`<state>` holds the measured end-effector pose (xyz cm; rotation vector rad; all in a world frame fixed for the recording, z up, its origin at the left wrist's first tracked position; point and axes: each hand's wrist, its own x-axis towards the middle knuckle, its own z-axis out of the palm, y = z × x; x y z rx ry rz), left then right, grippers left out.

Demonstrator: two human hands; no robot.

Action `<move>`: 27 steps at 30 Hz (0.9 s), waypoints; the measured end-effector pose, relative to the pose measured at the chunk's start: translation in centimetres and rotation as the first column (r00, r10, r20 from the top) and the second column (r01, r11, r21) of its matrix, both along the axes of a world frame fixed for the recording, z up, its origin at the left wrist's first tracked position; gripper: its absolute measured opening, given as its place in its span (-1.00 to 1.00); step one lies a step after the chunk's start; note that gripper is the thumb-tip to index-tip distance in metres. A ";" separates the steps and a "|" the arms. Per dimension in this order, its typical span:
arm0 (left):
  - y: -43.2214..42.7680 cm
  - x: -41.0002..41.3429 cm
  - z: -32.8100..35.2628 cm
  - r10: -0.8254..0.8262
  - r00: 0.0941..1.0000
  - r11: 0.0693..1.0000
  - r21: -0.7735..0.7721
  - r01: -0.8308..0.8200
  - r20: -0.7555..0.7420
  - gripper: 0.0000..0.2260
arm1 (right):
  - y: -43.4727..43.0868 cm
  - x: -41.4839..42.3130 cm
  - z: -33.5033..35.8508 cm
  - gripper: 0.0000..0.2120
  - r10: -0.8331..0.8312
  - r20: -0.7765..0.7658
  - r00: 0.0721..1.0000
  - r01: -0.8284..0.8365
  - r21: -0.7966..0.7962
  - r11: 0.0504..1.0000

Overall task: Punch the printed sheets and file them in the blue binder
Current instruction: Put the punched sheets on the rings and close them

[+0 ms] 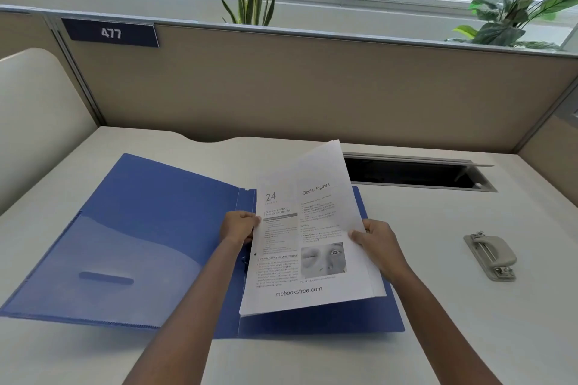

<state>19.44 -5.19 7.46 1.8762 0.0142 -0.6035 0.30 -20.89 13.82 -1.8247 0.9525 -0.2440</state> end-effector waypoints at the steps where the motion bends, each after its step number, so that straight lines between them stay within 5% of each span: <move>1: 0.0 0.1 0.0 -0.009 1.000 1.000 -0.003 0.009 -0.024 -0.90 | 0.0 0.0 0.0 -0.90 0.002 -0.001 1.000 -0.002 0.000 1.000; 10: -0.3 0.4 -0.6 0.000 0.998 1.000 -0.015 -0.001 -0.070 -0.95 | -0.3 0.0 0.3 -0.85 -0.029 -0.004 1.000 0.029 0.057 0.998; 17: -0.7 -0.4 -0.8 0.020 0.992 0.995 -0.096 -0.033 -0.127 -0.75 | -1.1 -0.1 0.3 -0.85 -0.028 -0.028 0.999 0.031 0.109 0.994; 27: 2.5 -2.0 0.8 -0.257 0.965 0.946 0.191 0.263 -0.057 -0.37 | -0.7 0.1 0.7 -0.86 0.006 -0.032 0.999 -0.002 0.125 0.992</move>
